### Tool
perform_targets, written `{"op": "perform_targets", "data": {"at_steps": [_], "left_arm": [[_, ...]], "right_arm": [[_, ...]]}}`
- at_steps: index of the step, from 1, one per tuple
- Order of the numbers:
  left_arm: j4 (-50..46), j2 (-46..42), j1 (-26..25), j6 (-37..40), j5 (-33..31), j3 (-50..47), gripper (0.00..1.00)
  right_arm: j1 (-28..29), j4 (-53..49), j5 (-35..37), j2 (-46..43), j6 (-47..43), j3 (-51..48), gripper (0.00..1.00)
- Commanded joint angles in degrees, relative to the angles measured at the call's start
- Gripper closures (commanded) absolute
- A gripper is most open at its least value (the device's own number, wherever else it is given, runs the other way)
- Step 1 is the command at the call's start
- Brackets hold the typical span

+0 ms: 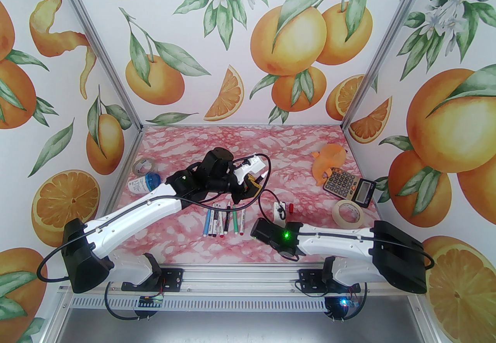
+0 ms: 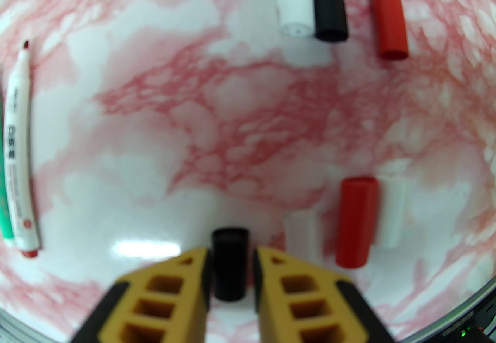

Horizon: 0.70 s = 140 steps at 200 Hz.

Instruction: Open the pen caps

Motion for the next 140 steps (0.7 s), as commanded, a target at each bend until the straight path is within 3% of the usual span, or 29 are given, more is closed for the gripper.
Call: {"op": "perform_targets", "data": {"at_steps": [1, 53, 89, 109, 140], "left_arm": [[0.46, -0.84, -0.21, 0.49, -0.22, 0.09, 0.92], [0.66, -1.02, -0.25, -0.33, -1.77, -0.08, 0.92], [2.71, -0.84, -0.25, -1.51, -5.42, -1.56, 0.92], [2.77, -0.28, 0.09, -3.67, -7.96, -1.12, 0.92], [0.40, 0.57, 0.18, -9.08, -11.32, 1.88, 0.90]], "right_arm": [[-0.27, -1.40, 1.88, -1.14, -1.18, 0.73, 0.73], [0.53, -1.79, 2.78, -6.26, -9.42, 3.16, 0.68], [0.59, -2.51, 2.32, -13.97, -15.90, 3.92, 0.58], [0.56, -4.95, 2.06, -20.37, -19.45, 4.67, 0.48], [0.53, -9.52, 0.06, -31.80, -22.88, 5.69, 0.21]]}}
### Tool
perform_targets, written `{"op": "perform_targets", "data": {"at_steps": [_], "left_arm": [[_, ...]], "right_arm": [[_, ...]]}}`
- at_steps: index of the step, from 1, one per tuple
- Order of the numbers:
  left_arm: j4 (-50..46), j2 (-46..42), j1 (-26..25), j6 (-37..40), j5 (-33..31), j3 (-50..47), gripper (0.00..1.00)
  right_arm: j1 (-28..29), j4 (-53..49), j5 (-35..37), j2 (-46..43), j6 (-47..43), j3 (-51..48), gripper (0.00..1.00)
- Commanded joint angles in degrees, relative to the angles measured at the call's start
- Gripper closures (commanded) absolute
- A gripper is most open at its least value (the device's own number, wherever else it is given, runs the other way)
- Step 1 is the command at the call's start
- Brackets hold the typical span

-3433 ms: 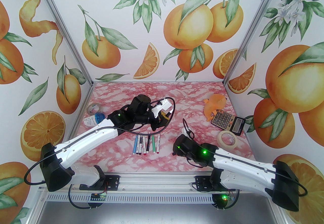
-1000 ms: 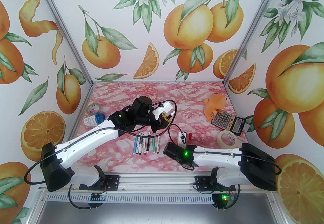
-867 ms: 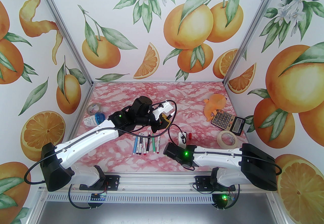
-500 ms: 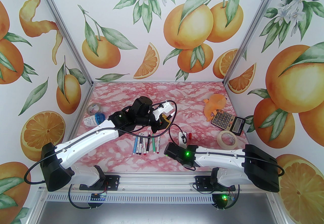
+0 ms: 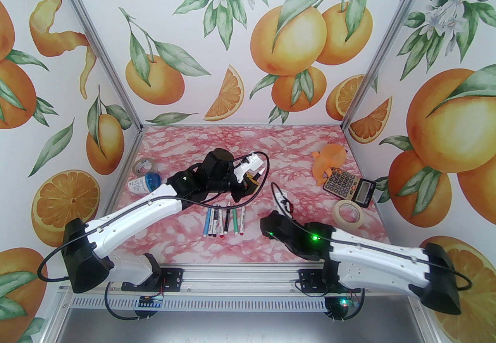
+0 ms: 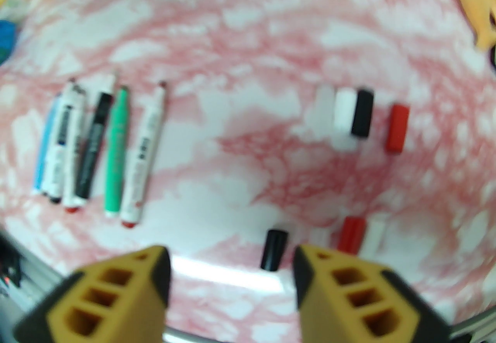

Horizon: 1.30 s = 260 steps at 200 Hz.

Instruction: Open the pen caps

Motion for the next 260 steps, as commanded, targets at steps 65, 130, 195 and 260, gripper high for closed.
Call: {"op": "perform_targets", "data": {"at_steps": [65, 130, 195, 260], "left_arm": [[-4.69, -0.71, -1.95, -28.30, -18.01, -0.71, 0.90], [-5.87, 2.77, -8.77, -45.33, -25.65, -5.81, 0.93], [-5.67, 11.75, -14.07, -52.19, -28.91, -5.25, 0.93], [-7.44, 23.74, -16.36, -51.78, -28.98, 1.49, 0.93]], "right_arm": [[0.44, -15.35, -5.62, -24.56, -14.27, 10.16, 0.00], [0.38, -28.32, 0.86, -29.40, -18.88, 20.30, 0.00], [0.40, -26.82, -0.30, -33.15, -17.71, 15.37, 0.00], [0.38, -27.13, 0.49, -31.05, -17.07, 15.15, 0.00]]}}
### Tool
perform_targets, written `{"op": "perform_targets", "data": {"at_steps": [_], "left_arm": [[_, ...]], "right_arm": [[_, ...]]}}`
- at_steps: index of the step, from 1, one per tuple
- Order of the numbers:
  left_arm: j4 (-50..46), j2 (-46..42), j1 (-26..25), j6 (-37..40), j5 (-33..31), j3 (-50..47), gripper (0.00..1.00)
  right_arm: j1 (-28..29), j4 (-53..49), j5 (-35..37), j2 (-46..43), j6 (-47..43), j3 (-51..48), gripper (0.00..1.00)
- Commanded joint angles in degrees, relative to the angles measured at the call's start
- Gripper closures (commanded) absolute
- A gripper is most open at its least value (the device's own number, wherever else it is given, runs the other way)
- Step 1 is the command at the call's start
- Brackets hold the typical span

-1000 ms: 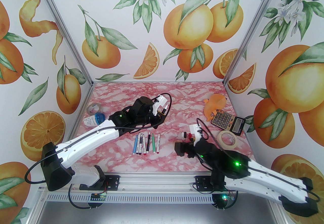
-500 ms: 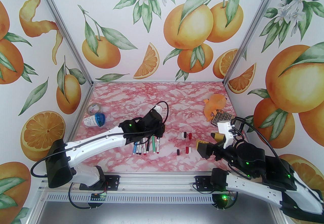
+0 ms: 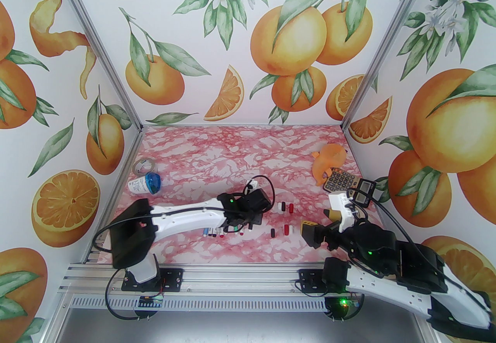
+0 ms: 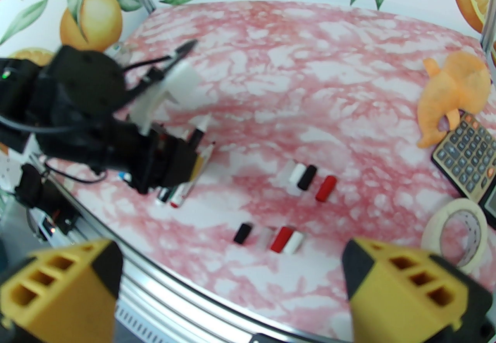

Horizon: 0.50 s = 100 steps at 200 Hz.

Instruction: Open the pen caps

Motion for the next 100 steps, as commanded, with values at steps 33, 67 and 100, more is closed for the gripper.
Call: {"op": "perform_targets", "data": {"at_steps": [33, 67, 100], "left_arm": [[-0.99, 4.94, -0.88, -1.88, -1.57, 3.40, 0.89], [-2.50, 7.65, -0.93, -1.11, -2.90, 4.81, 0.88], [-6.34, 10.03, -0.98, -0.74, -5.61, 7.03, 0.87]], "right_arm": [[0.37, -0.52, 2.01, -0.89, 0.69, -0.47, 0.00], [0.38, -0.88, 3.09, -1.38, 1.33, -0.46, 0.00], [0.38, -0.97, 3.33, -1.37, 1.51, -0.47, 0.00]]}}
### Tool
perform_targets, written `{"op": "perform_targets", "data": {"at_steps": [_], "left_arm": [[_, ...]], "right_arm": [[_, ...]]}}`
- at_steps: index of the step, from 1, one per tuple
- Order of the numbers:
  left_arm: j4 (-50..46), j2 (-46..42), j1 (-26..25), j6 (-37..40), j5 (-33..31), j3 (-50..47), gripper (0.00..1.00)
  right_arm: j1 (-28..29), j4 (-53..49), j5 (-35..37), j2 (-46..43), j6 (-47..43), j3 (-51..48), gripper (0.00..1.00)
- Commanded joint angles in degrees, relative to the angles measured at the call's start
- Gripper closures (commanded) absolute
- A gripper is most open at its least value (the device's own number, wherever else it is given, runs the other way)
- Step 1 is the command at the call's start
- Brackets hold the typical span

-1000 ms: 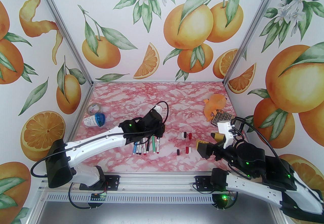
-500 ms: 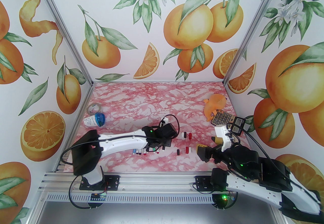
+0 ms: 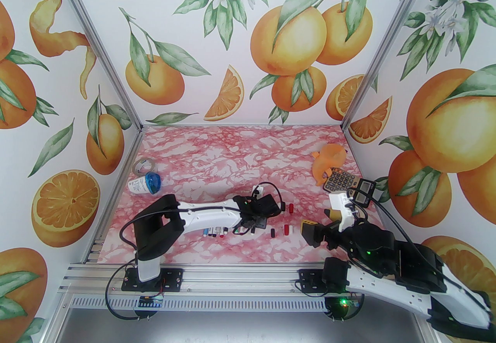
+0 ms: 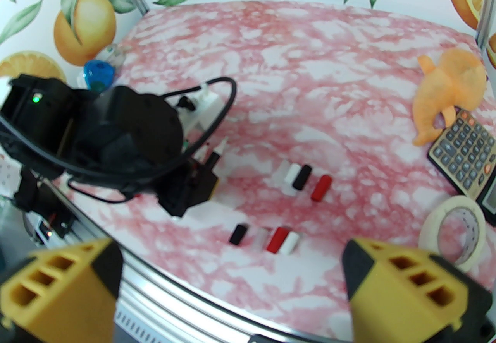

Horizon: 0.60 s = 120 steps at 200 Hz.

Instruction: Open the pen caps

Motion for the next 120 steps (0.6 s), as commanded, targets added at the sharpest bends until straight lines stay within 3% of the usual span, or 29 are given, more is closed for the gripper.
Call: {"op": "perform_targets", "data": {"at_steps": [1, 62, 74, 120], "left_arm": [[-3.52, 1.40, -0.21, -0.61, -3.39, 2.77, 0.86], [-5.25, 2.22, -0.17, -0.09, -5.01, 2.71, 0.81], [-5.39, 2.00, -0.18, -0.08, -5.38, 2.35, 0.75], [-5.66, 2.47, -0.13, 0.24, -5.81, 2.33, 0.73]], "right_arm": [[0.38, -0.84, 1.80, -0.68, 0.83, -0.28, 0.00], [0.38, -1.01, 2.22, -0.68, 1.09, -0.19, 0.00], [0.38, -1.01, 2.13, -0.64, 1.10, -0.19, 0.00], [0.38, -1.01, 2.14, -0.41, 1.04, -0.20, 0.00]]}}
